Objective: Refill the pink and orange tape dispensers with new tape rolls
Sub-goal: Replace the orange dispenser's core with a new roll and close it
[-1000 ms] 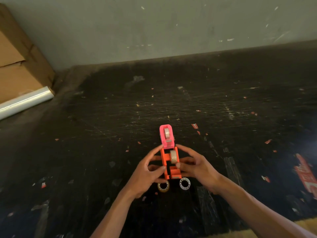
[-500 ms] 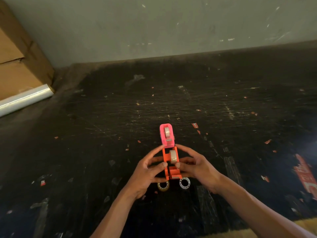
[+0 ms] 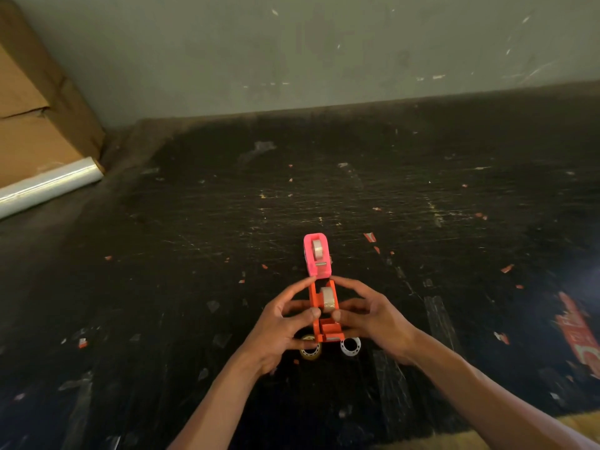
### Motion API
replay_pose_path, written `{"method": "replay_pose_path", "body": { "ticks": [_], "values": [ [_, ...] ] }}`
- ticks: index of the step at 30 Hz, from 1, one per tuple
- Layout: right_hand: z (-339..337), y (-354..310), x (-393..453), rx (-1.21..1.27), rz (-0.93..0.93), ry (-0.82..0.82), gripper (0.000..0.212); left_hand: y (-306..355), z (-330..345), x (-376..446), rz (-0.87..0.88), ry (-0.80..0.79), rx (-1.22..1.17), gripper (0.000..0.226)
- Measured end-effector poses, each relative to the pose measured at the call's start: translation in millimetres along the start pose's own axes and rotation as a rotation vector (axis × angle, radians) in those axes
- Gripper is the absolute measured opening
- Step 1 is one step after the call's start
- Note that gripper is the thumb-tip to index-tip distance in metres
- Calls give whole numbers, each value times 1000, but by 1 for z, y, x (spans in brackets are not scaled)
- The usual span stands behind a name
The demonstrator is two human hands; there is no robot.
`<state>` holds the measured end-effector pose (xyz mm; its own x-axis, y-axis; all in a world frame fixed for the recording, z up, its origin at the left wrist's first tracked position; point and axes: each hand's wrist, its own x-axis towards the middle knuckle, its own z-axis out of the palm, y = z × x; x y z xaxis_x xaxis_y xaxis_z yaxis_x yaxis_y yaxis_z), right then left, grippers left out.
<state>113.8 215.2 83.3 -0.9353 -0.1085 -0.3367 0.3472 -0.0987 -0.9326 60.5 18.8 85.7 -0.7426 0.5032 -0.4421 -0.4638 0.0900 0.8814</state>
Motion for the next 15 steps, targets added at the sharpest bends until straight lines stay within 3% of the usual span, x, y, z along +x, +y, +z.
{"method": "replay_pose_path", "body": {
  "ticks": [15],
  "values": [
    [2,7,7,34,63,11,54,4,-1,5,-96,-1,-5,52]
  ]
}}
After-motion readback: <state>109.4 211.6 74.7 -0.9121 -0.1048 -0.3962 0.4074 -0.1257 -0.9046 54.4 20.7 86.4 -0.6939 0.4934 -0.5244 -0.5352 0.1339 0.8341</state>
